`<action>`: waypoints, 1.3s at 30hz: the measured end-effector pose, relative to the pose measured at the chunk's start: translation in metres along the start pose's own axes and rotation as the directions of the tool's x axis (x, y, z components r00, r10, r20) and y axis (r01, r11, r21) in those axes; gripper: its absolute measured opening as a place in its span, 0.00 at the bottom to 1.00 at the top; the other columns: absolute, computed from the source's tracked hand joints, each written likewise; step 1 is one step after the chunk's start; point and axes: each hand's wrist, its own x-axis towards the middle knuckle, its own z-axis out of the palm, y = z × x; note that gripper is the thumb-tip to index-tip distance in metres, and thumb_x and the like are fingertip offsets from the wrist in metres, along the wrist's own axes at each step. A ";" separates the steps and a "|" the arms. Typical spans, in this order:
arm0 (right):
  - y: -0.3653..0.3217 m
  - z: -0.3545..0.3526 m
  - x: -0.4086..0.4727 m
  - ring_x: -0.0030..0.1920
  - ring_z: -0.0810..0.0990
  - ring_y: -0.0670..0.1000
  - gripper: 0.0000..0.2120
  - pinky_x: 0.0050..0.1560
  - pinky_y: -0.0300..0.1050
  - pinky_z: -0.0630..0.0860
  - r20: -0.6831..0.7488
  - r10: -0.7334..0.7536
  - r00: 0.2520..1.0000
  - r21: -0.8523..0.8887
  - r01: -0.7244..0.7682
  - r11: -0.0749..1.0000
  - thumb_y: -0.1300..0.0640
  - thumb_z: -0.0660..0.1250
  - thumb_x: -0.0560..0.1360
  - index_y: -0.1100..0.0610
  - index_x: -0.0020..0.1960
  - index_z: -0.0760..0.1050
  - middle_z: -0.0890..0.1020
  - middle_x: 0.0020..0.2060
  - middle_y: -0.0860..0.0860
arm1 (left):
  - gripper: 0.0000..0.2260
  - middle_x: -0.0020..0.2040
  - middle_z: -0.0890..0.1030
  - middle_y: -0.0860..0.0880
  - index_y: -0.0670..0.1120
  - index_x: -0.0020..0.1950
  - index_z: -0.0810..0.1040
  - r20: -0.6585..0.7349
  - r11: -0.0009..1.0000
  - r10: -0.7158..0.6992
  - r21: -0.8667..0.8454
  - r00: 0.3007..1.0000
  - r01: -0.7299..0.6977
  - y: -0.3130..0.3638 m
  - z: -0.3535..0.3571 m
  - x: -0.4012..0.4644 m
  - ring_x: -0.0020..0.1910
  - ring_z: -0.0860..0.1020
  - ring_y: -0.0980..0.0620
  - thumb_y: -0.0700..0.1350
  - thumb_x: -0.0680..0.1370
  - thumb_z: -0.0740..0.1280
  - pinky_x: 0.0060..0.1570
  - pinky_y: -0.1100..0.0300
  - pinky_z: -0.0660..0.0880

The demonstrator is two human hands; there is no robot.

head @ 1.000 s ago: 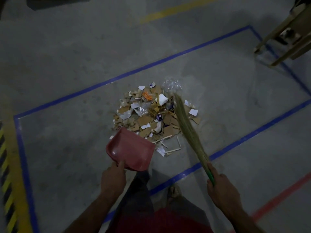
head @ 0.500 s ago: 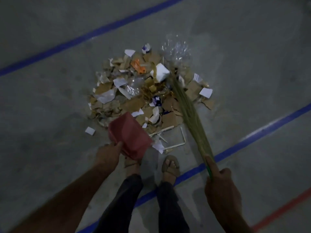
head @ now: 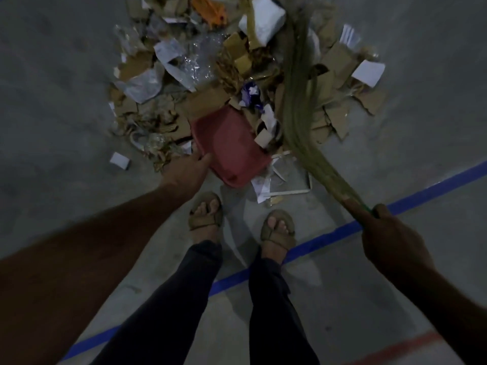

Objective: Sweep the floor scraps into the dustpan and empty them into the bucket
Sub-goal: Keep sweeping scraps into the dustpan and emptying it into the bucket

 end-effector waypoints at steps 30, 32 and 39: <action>0.042 0.022 0.029 0.38 0.71 0.44 0.29 0.35 0.41 0.71 0.026 -0.063 0.998 0.294 0.053 0.954 0.54 0.66 0.79 0.44 0.77 0.61 0.69 0.44 0.46 | 0.17 0.57 0.75 0.38 0.42 0.70 0.68 0.009 0.993 0.109 -0.035 0.994 -0.108 0.080 0.031 0.064 0.42 0.76 0.38 0.40 0.81 0.64 0.35 0.53 0.61; 0.040 0.031 0.013 0.39 0.72 0.44 0.26 0.35 0.37 0.68 0.015 -0.062 0.998 0.322 0.054 0.945 0.54 0.66 0.79 0.48 0.76 0.65 0.70 0.46 0.45 | 0.20 0.59 0.74 0.38 0.43 0.72 0.66 0.004 0.996 0.083 -0.039 0.997 -0.083 0.093 0.041 0.065 0.43 0.77 0.38 0.39 0.80 0.63 0.35 0.52 0.64; 0.020 0.052 -0.055 0.35 0.73 0.43 0.31 0.32 0.45 0.77 -0.031 -0.044 0.999 0.452 0.054 0.891 0.51 0.66 0.78 0.37 0.75 0.56 0.72 0.46 0.44 | 0.21 0.59 0.75 0.40 0.44 0.73 0.65 -0.073 0.992 -0.034 -0.126 0.997 0.025 0.116 0.051 0.025 0.46 0.76 0.38 0.41 0.80 0.64 0.36 0.50 0.72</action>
